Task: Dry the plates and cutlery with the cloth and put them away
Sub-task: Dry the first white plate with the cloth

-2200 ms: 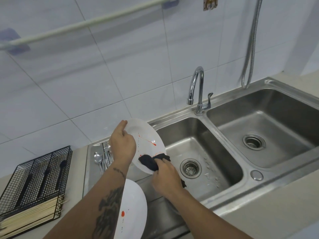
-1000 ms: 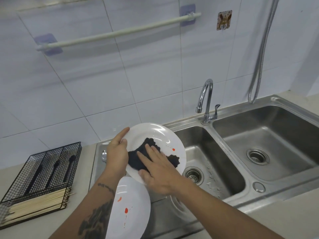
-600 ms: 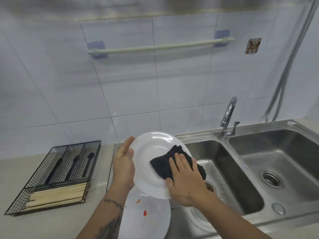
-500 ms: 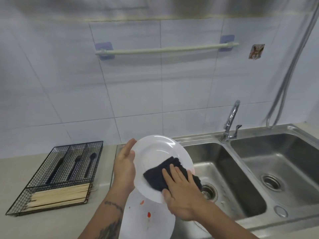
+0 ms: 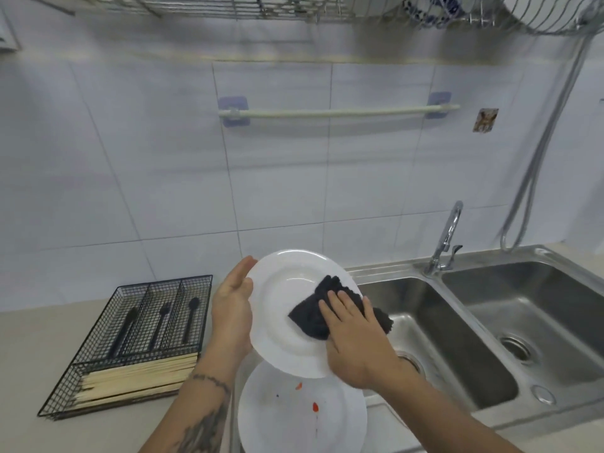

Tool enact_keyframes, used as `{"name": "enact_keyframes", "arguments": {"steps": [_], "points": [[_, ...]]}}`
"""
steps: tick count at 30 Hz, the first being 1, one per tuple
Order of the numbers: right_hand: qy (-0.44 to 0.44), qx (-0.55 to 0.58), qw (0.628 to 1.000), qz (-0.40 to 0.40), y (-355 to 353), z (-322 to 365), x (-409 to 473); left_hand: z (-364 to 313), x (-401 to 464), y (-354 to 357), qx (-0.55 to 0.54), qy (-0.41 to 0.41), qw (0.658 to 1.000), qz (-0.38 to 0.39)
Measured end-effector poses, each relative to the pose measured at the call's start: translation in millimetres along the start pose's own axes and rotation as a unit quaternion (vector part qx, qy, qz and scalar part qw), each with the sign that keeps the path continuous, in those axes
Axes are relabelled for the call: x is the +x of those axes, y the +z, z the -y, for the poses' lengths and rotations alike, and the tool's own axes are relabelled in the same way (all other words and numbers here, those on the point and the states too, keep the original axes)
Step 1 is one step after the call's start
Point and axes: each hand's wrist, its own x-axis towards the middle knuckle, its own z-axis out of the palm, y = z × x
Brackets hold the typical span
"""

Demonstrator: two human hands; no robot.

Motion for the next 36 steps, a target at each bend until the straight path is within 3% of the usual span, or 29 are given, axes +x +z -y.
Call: {"name": "enact_keyframes", "arguments": {"steps": [5,7,14,19,23,26,30,36], "points": [[-0.077,0.235,0.966,0.074,1,44,-11,0,6,-6,0.004,0.008,1.0,-0.007],[-0.092,0.267,0.958,0.058,-3,57,3,1,7,-3,-0.01,0.0,1.0,0.008],[-0.043,0.049,0.997,-0.041,-12,48,33,-10,9,-10,-0.041,0.0,0.999,0.017],[0.023,-0.063,0.998,-0.01,-15,27,18,-15,11,-27,-0.039,0.026,0.999,-0.026],[-0.026,0.029,0.997,0.059,-13,43,-1,-16,15,-28,-0.053,0.038,0.997,-0.048],[-0.079,0.163,0.978,0.099,-17,62,-5,-16,17,-20,-0.045,0.033,0.998,-0.036],[-0.105,0.282,0.95,0.09,-21,81,11,-15,15,-11,-0.023,0.015,1.0,0.008],[-0.037,0.02,0.996,-0.075,-20,55,52,-18,7,-12,-0.031,0.011,0.999,0.037]]}}
